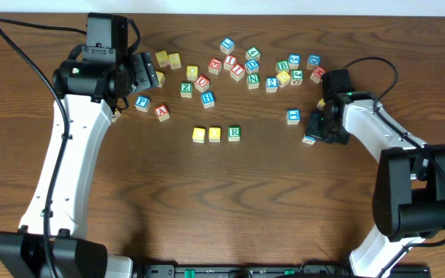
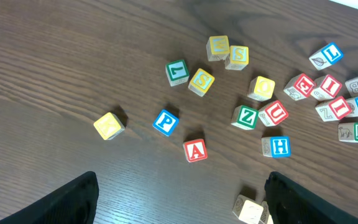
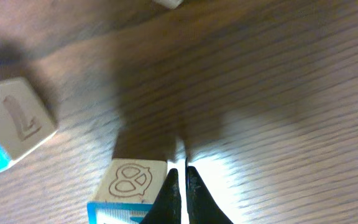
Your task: Spell out CORL
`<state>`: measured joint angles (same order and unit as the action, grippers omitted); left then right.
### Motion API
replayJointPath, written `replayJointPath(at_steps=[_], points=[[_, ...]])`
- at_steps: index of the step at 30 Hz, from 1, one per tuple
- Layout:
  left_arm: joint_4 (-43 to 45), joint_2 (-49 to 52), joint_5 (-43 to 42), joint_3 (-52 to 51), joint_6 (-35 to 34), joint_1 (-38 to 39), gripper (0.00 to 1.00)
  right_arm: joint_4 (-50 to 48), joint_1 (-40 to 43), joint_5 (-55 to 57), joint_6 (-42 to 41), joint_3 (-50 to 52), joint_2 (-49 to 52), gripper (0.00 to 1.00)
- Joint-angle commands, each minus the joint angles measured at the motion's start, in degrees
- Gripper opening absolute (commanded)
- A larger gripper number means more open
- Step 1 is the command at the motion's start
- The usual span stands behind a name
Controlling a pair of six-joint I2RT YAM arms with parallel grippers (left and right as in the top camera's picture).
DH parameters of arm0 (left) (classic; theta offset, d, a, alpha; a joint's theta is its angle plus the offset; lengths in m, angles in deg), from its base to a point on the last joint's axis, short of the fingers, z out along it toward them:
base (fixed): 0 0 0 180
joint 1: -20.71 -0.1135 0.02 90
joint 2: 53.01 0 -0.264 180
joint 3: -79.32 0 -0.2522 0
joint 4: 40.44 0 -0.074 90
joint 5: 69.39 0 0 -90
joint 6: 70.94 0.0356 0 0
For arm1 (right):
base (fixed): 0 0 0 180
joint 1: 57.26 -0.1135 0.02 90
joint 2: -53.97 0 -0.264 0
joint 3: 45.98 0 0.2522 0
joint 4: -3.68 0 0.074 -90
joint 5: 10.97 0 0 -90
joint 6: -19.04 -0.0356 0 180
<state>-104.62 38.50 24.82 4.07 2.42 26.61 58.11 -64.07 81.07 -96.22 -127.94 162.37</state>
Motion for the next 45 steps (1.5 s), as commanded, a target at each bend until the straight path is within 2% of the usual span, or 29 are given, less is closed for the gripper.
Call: replayJointPath(at_steps=[1, 11, 16, 23, 29, 37, 42, 45], points=[[-0.02, -0.52, -0.11, -0.46, 0.09, -0.09, 0.84, 0.15, -2.86, -4.17, 0.42, -0.02, 0.48, 0.01], [-0.02, -0.52, -0.11, -0.46, 0.09, -0.09, 0.84, -2.71, -10.91, -7.23, -6.08, -0.24, 0.48, 0.01], [-0.04, -0.52, -0.11, -0.46, 0.09, -0.09, 0.84, -5.51, -11.67, -13.70, -10.67, -0.31, 0.48, 0.01], [-0.04, -0.52, -0.11, -0.46, 0.09, -0.09, 0.84, -9.22, -17.79, -12.41, -15.37, -0.31, 0.48, 0.01], [-0.02, -0.52, -0.11, -0.46, 0.09, -0.09, 0.84, -9.90, -19.50, -9.90, -15.23, -0.90, 0.46, 0.01], [-0.02, -0.52, -0.11, -0.46, 0.09, -0.09, 0.84, -6.36, -17.51, -10.03, -8.90, -6.47, -0.50, 0.01], [-0.02, -0.52, -0.11, -0.46, 0.09, -0.09, 0.84, -7.15, -17.40, -3.67, -8.94, -5.88, -0.37, 0.01], [-0.02, -0.52, -0.11, -0.46, 0.09, -0.09, 0.84, -9.11, -17.55, -3.48, -8.94, -5.35, 0.92, 0.01]])
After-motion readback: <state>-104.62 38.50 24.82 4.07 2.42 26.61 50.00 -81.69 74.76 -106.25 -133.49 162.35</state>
